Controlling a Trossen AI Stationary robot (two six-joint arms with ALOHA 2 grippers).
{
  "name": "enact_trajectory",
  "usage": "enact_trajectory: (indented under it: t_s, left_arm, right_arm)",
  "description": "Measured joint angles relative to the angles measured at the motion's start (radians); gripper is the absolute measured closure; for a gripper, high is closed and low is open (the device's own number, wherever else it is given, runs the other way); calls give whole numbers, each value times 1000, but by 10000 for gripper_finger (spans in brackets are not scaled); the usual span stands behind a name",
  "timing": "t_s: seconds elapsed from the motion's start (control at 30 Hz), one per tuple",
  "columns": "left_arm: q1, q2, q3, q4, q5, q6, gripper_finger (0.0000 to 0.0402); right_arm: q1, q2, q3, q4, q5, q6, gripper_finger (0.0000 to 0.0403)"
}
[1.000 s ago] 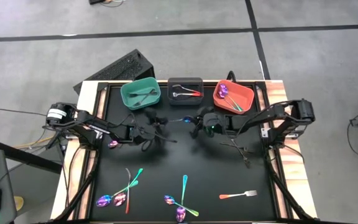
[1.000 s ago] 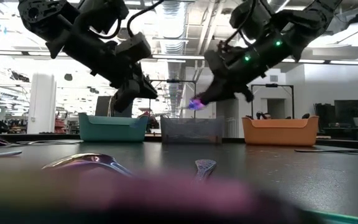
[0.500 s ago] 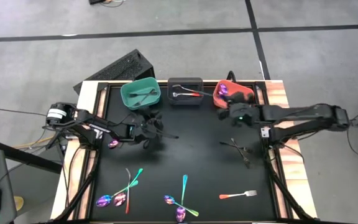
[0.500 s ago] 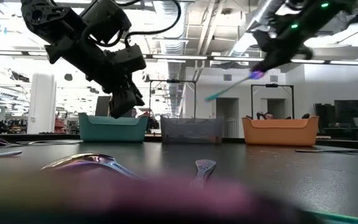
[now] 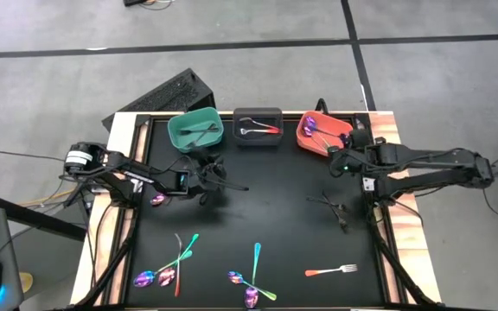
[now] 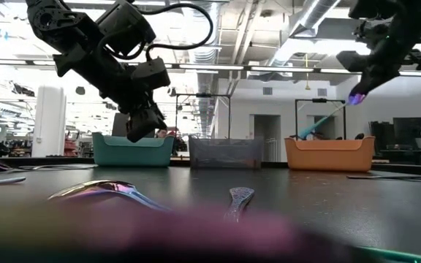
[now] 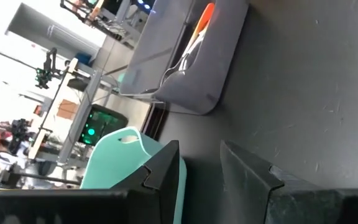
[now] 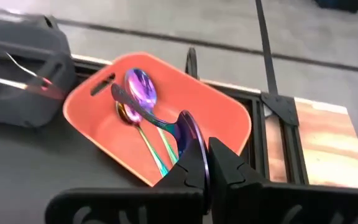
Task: Sort silverware by color (type)
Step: Put the blue spoon into the orange bin
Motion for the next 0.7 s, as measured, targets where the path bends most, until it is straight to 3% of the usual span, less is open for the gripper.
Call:
enact_trajectory:
  t_s: [0.23,0.37,0.7]
  left_arm:
    - [0,0,0,35,8,11,292]
    - [0,0,0,35,22,11,292]
    - [26,0,0,17,24,1,292]
  right_arm:
    - [-105,42,0,-43,-120,-13,390]
    - [-140,65,0,-56,-122,-27,390]
    - [-88,31,0,127,68,-103,390]
